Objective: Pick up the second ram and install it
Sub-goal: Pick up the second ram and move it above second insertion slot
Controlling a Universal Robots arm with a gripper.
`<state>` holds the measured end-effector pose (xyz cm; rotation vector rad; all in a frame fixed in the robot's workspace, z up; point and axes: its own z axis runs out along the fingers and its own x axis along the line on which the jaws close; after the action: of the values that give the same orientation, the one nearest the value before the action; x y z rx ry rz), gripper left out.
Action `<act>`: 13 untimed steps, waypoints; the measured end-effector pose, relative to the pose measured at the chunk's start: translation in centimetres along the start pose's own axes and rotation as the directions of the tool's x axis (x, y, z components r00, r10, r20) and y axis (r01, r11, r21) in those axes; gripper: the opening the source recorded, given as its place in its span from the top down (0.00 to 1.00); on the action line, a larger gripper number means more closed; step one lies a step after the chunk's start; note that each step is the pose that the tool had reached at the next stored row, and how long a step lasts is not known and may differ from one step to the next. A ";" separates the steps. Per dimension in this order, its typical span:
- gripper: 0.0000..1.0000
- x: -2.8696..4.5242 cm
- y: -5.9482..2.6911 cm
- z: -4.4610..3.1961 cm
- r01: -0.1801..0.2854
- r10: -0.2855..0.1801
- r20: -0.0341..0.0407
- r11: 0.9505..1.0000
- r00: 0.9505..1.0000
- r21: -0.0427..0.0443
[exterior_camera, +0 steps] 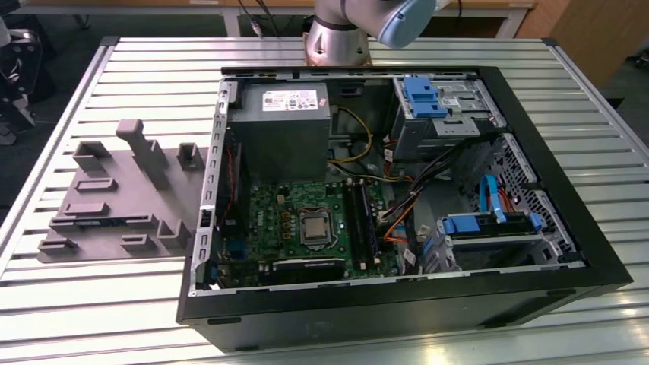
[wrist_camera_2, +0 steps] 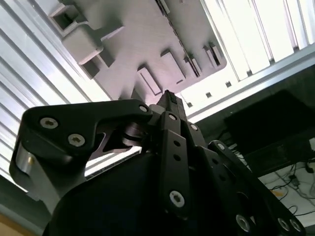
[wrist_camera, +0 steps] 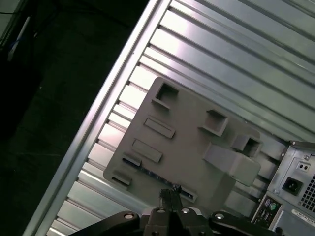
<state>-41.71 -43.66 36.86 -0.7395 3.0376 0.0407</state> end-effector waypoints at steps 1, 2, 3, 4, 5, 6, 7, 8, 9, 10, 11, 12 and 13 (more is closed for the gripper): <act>0.89 0.00 0.00 0.02 0.018 -0.018 0.000 1.000 1.000 0.000; 0.89 0.00 0.00 0.05 0.036 -0.036 -0.001 0.999 0.999 -0.001; 0.89 0.00 0.00 0.09 0.054 -0.054 -0.001 0.999 0.999 -0.001; 0.89 0.00 0.00 0.12 0.072 -0.072 -0.001 0.997 0.997 -0.002; 0.89 0.00 0.00 0.14 0.089 -0.089 -0.002 0.996 0.996 -0.002; 0.89 0.00 0.00 0.18 0.108 -0.108 -0.002 0.994 0.994 -0.002; 0.89 0.01 -0.01 0.21 0.126 -0.126 -0.002 0.992 0.992 -0.003; 0.89 0.01 0.00 0.23 0.144 -0.144 -0.003 0.990 0.990 -0.003; 0.89 0.01 0.00 0.26 0.160 -0.160 -0.003 0.987 0.987 -0.004; 0.89 0.01 -0.01 0.29 0.176 -0.176 -0.003 0.984 0.984 -0.004; 0.89 0.01 -0.01 0.31 0.193 -0.193 -0.004 0.981 0.981 -0.004; 0.89 0.01 -0.01 0.34 0.209 -0.209 -0.004 0.978 0.978 -0.005; 0.89 0.01 -0.01 0.37 0.226 -0.226 -0.004 0.974 0.974 -0.005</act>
<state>-41.71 -43.66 36.50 -1.0810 2.9367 0.0431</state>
